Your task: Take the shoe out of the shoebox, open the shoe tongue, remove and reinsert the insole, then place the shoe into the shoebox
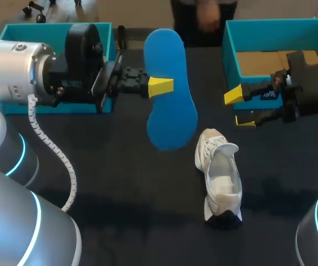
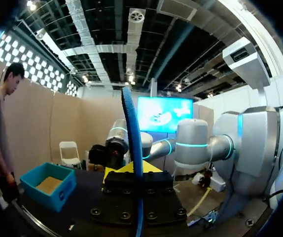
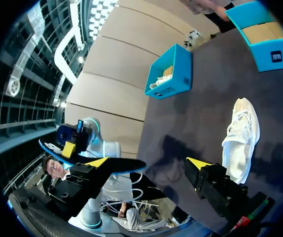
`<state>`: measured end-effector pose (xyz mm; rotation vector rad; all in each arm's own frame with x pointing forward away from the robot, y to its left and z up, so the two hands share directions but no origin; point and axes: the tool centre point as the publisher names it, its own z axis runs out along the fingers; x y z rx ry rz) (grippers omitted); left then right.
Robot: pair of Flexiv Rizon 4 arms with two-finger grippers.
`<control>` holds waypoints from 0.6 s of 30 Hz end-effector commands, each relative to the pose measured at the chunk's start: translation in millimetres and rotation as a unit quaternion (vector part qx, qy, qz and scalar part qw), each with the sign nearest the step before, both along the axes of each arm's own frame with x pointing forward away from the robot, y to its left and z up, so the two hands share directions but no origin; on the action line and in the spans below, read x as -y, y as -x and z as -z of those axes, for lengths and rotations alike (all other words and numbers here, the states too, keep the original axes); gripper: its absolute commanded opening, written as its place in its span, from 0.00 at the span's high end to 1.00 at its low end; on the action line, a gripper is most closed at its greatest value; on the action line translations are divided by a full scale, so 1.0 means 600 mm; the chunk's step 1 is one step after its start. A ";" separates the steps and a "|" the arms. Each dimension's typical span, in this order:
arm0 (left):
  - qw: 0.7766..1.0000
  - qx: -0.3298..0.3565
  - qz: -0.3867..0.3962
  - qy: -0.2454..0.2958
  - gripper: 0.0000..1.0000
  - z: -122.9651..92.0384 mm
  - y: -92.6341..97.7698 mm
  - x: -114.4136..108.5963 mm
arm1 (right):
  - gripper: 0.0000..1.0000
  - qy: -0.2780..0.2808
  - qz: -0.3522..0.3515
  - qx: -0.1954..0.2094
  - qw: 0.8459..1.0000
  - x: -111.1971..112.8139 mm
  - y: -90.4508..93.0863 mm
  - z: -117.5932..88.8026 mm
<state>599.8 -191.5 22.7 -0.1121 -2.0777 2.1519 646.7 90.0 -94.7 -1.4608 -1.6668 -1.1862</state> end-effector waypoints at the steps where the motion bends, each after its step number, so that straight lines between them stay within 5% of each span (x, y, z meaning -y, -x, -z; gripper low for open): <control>1: 0.996 0.087 -0.005 0.008 1.00 0.003 -0.009 -0.001 | 0.00 0.001 0.001 -0.001 1.000 -0.001 0.002 0.001; 11: 0.966 0.256 -0.015 0.020 1.00 0.033 -0.049 -0.018 | 0.00 0.001 0.001 -0.001 1.000 -0.001 0.002 0.001; 18: 0.933 0.361 0.006 0.010 1.00 0.048 -0.067 -0.016 | 0.00 -0.031 0.039 -0.045 0.998 -0.002 0.000 -0.003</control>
